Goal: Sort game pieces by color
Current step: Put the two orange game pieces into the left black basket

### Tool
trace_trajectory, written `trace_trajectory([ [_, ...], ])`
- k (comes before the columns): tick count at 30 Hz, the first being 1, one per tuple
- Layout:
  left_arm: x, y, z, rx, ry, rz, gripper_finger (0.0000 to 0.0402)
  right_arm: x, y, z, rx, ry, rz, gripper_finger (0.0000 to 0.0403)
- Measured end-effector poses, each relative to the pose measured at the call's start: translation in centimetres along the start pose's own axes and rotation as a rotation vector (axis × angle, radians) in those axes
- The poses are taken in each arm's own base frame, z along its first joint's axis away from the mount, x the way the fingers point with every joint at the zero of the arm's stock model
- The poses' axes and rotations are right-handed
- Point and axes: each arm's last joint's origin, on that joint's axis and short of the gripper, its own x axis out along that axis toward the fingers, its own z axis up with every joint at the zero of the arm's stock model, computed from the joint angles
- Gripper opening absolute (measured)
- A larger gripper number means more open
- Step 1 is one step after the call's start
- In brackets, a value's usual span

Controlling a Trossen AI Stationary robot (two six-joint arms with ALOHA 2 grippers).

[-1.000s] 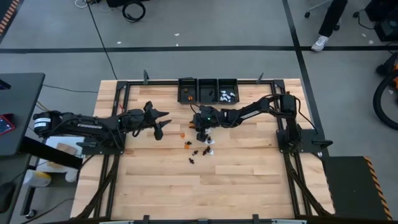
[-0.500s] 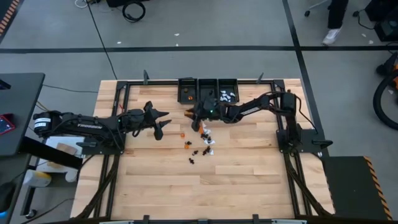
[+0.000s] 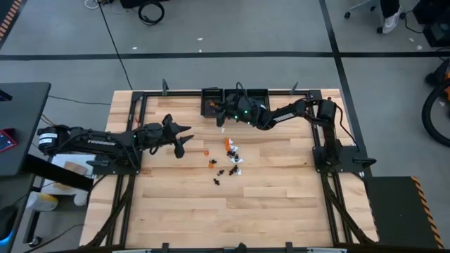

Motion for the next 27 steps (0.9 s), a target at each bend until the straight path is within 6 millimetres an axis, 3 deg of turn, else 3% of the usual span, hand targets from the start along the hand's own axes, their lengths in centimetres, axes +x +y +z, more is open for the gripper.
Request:
trace_trajectory([
  [6, 0.0, 0.0, 0.0, 0.0, -0.002, 0.0, 0.0167, 1.2, -0.3, 1.2, -0.02, -0.014, -0.024, 0.0107],
  [15, 0.0, 0.0, 0.0, 0.005, 0.003, -0.001, 0.0167, 2.3, 1.0, 2.0, -0.116, 0.064, -0.066, 0.0107],
  [24, 0.0, 0.0, 0.1, 0.002, -0.014, -0.002, 0.0167, 2.2, 0.4, 1.0, -0.162, 0.169, -0.146, 0.0107],
  [27, 0.0, 0.0, 0.3, -0.002, -0.032, -0.004, 0.0167, 2.6, 0.7, 1.6, -0.193, 0.2, -0.165, 0.0107],
])
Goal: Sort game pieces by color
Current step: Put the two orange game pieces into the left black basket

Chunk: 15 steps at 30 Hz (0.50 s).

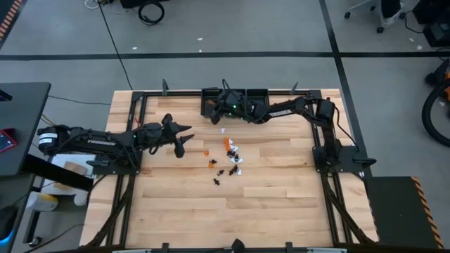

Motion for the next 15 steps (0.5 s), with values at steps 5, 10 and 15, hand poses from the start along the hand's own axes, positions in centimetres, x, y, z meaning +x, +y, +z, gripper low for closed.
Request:
trace_trajectory([
  [5, 0.0, 0.0, 0.3, -0.005, -0.028, -0.001, 0.0167, 0.3, 0.1, 1.2, -0.041, 0.032, -0.014, 0.0107],
  [10, 0.0, 0.0, 0.2, 0.009, -0.025, -0.001, 0.0167, 0.9, -0.7, 1.0, -0.047, 0.072, -0.036, 0.0107],
  [15, 0.0, 0.0, 0.2, 0.011, -0.023, -0.001, 0.0167, 1.7, -0.7, -0.3, -0.043, 0.124, -0.013, 0.0107],
])
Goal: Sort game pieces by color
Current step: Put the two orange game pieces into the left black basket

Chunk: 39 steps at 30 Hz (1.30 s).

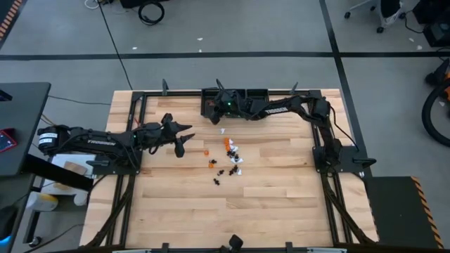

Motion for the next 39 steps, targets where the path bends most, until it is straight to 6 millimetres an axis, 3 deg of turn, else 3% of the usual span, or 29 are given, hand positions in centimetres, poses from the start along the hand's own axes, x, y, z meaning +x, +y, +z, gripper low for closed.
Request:
trace_trajectory([
  [3, 0.0, 0.0, 0.0, 0.001, 0.005, -0.001, 0.0167, -0.4, 0.2, 0.8, 0.004, -0.032, 0.011, 0.0107],
  [6, 0.0, 0.0, 0.0, 0.003, 0.005, -0.001, 0.0167, -0.1, -0.1, 0.0, -0.001, 0.014, 0.009, 0.0107],
  [13, 0.0, 0.0, 0.0, 0.011, -0.001, -0.001, 0.0167, -0.2, 0.0, 0.3, 0.008, 0.025, 0.032, 0.0107],
  [21, 0.0, 0.0, 0.0, 0.011, -0.001, -0.001, 0.0167, -0.8, 1.6, 3.4, -0.036, 0.157, 0.038, 0.0107],
  [27, 0.0, 0.0, 0.0, 0.011, -0.001, -0.001, 0.0167, -1.3, 2.2, 3.6, -0.11, 0.189, -0.055, 0.0107],
  [30, 0.0, 0.0, 0.0, 0.011, -0.001, -0.001, 0.0167, -0.3, 1.7, 3.3, -0.103, 0.166, -0.053, 0.0107],
  [34, 0.0, 0.0, 0.0, 0.011, -0.001, -0.001, 0.0167, 1.6, 0.5, 1.3, -0.08, 0.266, -0.042, 0.0107],
  [39, 0.0, 0.0, 0.0, 0.011, 0.0, -0.001, 0.0167, 2.0, 0.8, 2.8, -0.085, 0.207, -0.055, 0.0107],
])
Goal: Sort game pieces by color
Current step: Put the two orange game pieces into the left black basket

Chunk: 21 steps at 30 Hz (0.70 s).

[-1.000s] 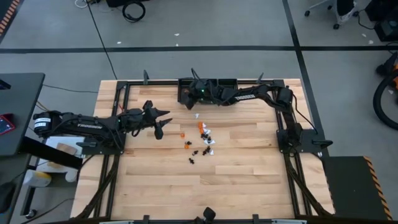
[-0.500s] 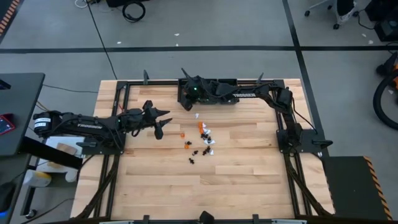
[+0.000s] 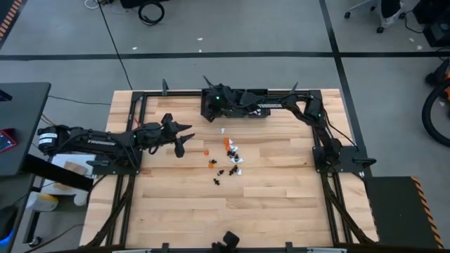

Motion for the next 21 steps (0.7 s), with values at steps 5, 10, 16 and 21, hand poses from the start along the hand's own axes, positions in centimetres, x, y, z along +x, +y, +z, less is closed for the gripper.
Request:
trace_trajectory([
  [5, 0.0, 0.0, -0.05, 0.005, 0.005, 0.0, 0.0167, 0.71, 0.07, -0.43, -0.012, 0.049, 0.014, 0.0107],
  [10, 0.0, 0.0, -0.07, 0.006, 0.007, 0.0, 0.0167, 0.49, 0.05, -0.02, -0.024, 0.035, 0.029, 0.0116],
  [16, 0.0, 0.0, -0.08, 0.007, 0.009, 0.0, 0.0167, 0.53, 0.02, -0.07, -0.026, 0.037, 0.029, 0.0155],
  [21, 0.0, 0.01, -0.16, 0.01, 0.016, 0.0, 0.0167, 0.37, -0.06, -0.04, -0.055, 0.044, 0.028, 0.0167],
])
